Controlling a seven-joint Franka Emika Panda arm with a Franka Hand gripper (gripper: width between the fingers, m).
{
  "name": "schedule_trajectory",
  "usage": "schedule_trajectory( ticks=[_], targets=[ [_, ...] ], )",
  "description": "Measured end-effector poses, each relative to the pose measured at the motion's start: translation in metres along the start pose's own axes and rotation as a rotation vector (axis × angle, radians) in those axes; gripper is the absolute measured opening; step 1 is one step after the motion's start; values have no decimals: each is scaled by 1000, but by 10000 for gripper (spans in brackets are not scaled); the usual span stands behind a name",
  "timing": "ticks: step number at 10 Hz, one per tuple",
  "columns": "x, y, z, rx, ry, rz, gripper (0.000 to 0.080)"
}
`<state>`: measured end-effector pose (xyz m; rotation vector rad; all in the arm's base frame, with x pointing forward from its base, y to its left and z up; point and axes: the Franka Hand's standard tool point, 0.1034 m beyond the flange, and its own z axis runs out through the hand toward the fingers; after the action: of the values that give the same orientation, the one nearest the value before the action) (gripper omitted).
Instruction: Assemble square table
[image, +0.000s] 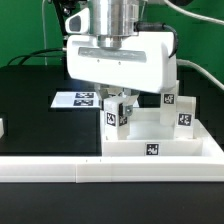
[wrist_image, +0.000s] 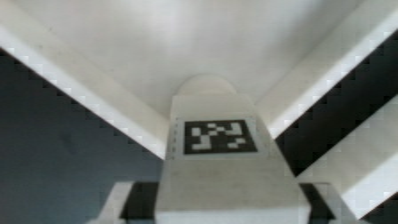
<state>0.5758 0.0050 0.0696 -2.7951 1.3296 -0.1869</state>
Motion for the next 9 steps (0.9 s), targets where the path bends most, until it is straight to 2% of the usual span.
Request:
schedule_trajectory(
  ticks=[6,8,9],
  targets=[
    [-2,1,0,-5,-8,540,290],
    [-2,2,0,-29,-30,682,290],
    [-2,1,0,-30,-33,761,290]
  ],
)
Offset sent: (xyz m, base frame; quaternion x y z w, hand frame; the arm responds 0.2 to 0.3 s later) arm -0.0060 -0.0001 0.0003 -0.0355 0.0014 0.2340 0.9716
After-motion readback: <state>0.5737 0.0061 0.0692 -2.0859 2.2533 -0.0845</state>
